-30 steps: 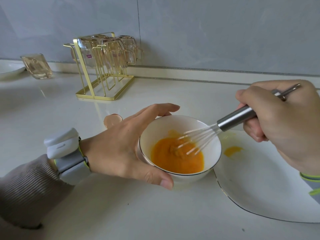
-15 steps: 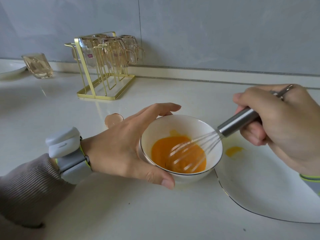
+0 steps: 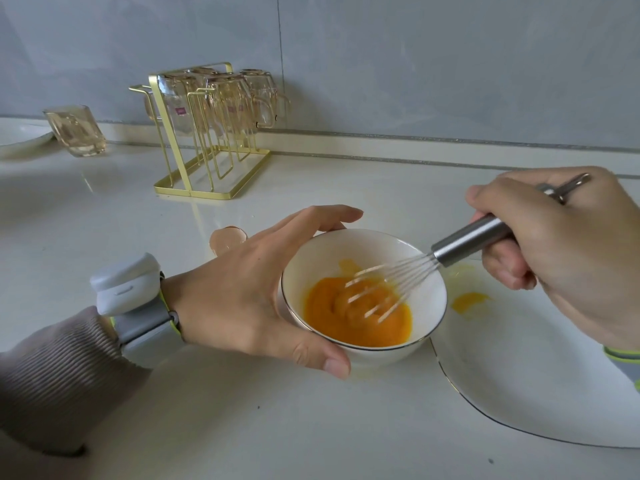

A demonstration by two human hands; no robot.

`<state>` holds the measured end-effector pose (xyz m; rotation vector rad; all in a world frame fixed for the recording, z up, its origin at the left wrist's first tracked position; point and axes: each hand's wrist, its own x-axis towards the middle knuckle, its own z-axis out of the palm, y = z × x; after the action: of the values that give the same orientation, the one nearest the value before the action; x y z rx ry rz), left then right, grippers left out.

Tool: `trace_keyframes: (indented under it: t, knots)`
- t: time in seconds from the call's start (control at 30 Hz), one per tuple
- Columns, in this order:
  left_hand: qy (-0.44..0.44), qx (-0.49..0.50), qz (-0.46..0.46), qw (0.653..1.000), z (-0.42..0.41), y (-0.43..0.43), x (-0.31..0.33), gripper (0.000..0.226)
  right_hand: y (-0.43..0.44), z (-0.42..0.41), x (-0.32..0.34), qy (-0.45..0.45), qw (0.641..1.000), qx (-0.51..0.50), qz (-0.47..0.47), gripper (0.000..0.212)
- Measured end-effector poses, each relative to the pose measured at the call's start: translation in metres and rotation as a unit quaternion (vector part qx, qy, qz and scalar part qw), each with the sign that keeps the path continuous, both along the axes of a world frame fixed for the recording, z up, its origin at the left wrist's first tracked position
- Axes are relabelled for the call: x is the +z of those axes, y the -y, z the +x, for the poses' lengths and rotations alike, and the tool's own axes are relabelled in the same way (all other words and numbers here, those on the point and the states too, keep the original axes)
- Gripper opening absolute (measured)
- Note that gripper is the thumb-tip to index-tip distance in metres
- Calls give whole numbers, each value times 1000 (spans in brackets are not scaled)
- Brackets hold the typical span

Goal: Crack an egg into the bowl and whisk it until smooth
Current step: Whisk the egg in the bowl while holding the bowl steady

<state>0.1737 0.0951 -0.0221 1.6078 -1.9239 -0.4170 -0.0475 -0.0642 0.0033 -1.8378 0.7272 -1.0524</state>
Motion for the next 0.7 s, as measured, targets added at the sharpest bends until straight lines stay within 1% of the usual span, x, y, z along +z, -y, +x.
trace_keyframes:
  t: [0.07, 0.17, 0.27, 0.33, 0.47, 0.57, 0.63, 0.7]
  knots:
    - [-1, -1, 0, 1000, 0, 0, 0, 115, 0, 0, -1, 13, 1000, 10, 13, 39]
    - [1, 1, 1, 1000, 0, 0, 1, 115, 0, 0, 0, 14, 1000, -11, -21, 38]
    - [-1, 1, 0, 1000, -1, 0, 1, 115, -1, -1, -1, 24, 1000, 8, -5, 39]
    - [1, 0, -1, 1000, -1, 1, 1, 115, -1, -1, 1, 21, 1000, -4, -19, 39]
    - [2, 2, -1, 1000, 0, 1, 0, 117, -1, -2, 0, 18, 999, 34, 7, 41]
    - [1, 5, 6, 1000, 0, 0, 0, 117, -2, -2, 0, 2, 999, 1, -50, 41]
    - [2, 8, 11, 1000, 0, 0, -1, 118, 0, -3, 4, 8, 998, -10, -66, 40]
    - [2, 11, 13, 1000, 0, 0, 0, 117, -3, -5, 6, 7, 997, 23, -69, 41]
